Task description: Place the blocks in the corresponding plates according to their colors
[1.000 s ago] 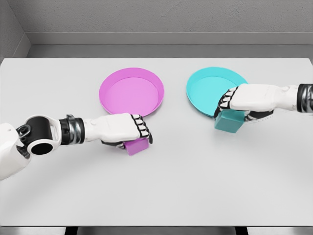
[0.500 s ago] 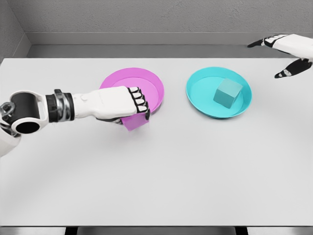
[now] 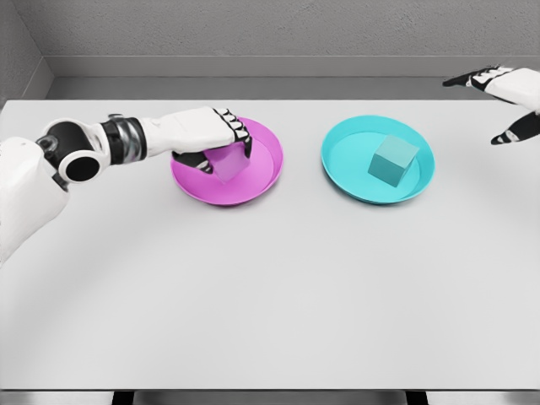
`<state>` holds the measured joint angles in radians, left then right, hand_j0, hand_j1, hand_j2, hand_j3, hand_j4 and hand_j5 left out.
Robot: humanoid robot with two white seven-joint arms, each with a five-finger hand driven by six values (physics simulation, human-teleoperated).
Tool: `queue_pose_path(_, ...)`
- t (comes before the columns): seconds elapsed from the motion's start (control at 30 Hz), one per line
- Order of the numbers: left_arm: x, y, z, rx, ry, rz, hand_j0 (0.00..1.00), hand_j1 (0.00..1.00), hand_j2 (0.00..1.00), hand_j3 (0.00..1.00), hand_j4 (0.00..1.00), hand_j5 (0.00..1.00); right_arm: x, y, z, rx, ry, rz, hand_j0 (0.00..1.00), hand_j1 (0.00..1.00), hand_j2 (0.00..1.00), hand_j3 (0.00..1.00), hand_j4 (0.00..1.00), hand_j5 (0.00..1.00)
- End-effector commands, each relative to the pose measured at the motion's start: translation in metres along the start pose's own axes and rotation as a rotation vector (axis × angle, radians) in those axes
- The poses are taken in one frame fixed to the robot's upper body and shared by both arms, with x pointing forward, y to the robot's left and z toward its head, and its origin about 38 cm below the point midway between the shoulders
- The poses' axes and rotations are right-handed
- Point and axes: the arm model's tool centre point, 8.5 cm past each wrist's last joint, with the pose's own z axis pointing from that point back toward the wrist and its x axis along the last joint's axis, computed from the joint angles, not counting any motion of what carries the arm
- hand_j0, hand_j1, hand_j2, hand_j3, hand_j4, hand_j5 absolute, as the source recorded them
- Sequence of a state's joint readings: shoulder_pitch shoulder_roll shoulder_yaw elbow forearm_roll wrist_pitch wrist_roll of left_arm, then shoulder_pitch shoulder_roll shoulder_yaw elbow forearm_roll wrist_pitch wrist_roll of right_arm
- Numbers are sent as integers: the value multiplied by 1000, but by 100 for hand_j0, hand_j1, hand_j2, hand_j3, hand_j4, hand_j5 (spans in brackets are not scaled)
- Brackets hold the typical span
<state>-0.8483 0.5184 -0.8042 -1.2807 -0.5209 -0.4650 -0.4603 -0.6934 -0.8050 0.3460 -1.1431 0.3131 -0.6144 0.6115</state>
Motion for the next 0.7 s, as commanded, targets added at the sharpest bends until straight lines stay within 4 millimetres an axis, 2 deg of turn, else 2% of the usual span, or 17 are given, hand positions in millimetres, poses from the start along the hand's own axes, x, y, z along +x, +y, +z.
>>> queue_pose_path(0.0, -7, -7, -5, -8, 29, 42, 37, 37, 37, 37, 37, 37, 18, -7, -10, -16, -46, 31, 100, 100, 100, 100, 100, 100)
queue_pose_path(0.03, -9, -6, -5, -6, 48, 50, 42, 42, 42, 42, 42, 42, 18, -8, -10, -18, -47, 35, 100, 100, 100, 100, 100, 100)
queue_pose_path(0.07, -12, -5, -4, -4, 62, 57, 51, 51, 51, 51, 51, 51, 18, -10, -9, -24, -48, 37, 100, 100, 100, 100, 100, 100)
queue_pose_path(0.13, -14, -4, -4, -1, 84, 69, 83, 83, 83, 83, 83, 83, 19, -11, -9, -25, -48, 40, 100, 100, 100, 100, 100, 100)
queue_pose_path(0.2, -15, -2, -3, 6, 85, 73, 96, 96, 96, 96, 96, 96, 19, -12, -9, -27, -49, 39, 100, 100, 100, 100, 100, 100)
queue_pose_path(0.27, -15, -1, -2, 10, 86, 74, 100, 100, 100, 100, 100, 100, 18, -14, -8, -29, -46, 42, 100, 100, 100, 100, 100, 100)
queue_pose_path(0.37, -15, 2, -2, 17, 83, 72, 100, 100, 100, 100, 100, 100, 17, -11, -6, -22, -41, 41, 100, 100, 100, 100, 100, 100)
queue_pose_path(0.5, -18, 12, 10, 69, 46, 73, 100, 100, 100, 100, 100, 100, 18, -9, -7, -18, -45, 42, 100, 100, 100, 100, 100, 100)
queue_pose_path(0.57, -25, 13, 52, 147, -94, 150, 100, 100, 100, 100, 100, 100, 21, -11, -8, -21, -52, 49, 100, 100, 100, 100, 100, 100)
queue_pose_path(0.63, -34, 15, 79, 148, -68, 155, 100, 100, 100, 100, 100, 100, 23, -12, -8, -22, -57, 55, 100, 100, 100, 100, 100, 100)
queue_pose_path(0.67, -40, 8, 101, 134, -35, 148, 100, 100, 100, 100, 100, 100, 23, -12, -8, -22, -57, 55, 100, 100, 100, 100, 100, 100)
